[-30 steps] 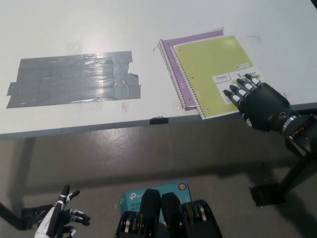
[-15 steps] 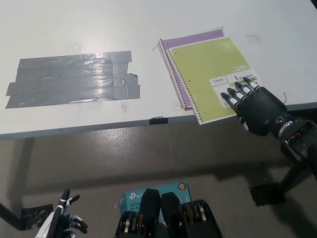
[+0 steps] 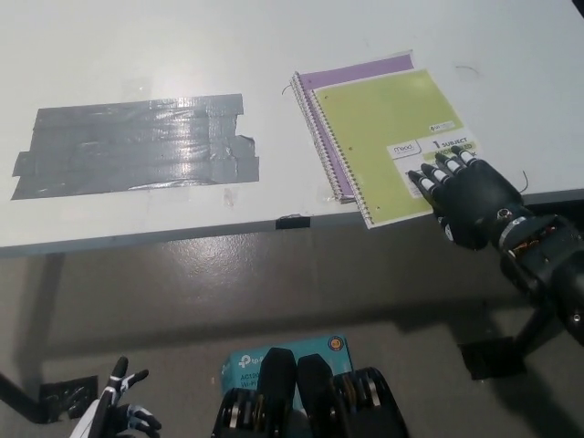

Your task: The robot uses its right hand to align two notebooks stacked together until they are fully overlapped

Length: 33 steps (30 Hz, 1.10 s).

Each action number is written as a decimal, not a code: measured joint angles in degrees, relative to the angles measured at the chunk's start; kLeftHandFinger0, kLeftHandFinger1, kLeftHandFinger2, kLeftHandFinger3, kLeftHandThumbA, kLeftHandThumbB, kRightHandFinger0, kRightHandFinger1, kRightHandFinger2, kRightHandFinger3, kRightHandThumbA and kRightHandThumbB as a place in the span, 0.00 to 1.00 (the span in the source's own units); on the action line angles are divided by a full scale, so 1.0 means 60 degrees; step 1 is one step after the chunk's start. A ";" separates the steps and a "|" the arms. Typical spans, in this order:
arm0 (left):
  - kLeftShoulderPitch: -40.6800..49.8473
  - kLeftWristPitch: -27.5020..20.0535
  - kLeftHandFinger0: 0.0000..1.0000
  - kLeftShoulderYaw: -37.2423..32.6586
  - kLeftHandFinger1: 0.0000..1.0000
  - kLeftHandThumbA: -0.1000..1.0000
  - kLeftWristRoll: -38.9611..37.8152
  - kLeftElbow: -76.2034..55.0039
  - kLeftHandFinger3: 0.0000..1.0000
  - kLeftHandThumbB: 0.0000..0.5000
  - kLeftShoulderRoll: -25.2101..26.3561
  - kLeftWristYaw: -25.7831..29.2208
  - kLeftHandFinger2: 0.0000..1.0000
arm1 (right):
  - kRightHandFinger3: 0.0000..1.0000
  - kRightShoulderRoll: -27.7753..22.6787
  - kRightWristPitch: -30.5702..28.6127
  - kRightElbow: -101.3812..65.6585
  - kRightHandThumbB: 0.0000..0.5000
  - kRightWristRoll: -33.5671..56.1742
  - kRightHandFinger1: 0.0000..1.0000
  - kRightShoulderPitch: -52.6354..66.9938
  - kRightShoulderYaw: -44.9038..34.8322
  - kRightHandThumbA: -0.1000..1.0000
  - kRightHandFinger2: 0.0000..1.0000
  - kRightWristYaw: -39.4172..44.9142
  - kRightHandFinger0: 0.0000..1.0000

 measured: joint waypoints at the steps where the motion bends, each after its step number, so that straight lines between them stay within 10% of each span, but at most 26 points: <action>1: 0.0009 0.0000 0.14 -0.0001 0.31 1.00 0.0001 0.0000 0.90 1.00 0.0000 0.0000 0.31 | 1.00 0.0018 0.0051 -0.0052 1.00 0.0010 1.00 -0.0002 -0.0032 0.87 1.00 0.0140 1.00; 19: 0.0075 -0.0004 0.10 0.0004 0.19 1.00 -0.0001 0.0012 0.79 1.00 -0.0008 0.0000 0.25 | 1.00 0.0214 0.0768 -0.0944 1.00 0.1128 1.00 -0.0296 -0.1027 0.43 1.00 0.3111 1.00; 29: 0.0078 -0.0008 0.08 0.0005 0.20 1.00 -0.0002 0.0012 0.78 1.00 -0.0008 0.0000 0.26 | 1.00 0.0223 0.1255 -0.1451 1.00 0.2306 1.00 -0.0761 -0.1436 0.52 1.00 0.5136 1.00; 33: 0.0110 -0.0012 0.05 0.0011 0.17 1.00 -0.0003 0.0011 0.76 1.00 -0.0007 -0.0001 0.24 | 1.00 0.0225 0.1570 -0.1788 0.95 0.2944 1.00 -0.1109 -0.1843 0.28 1.00 0.5997 1.00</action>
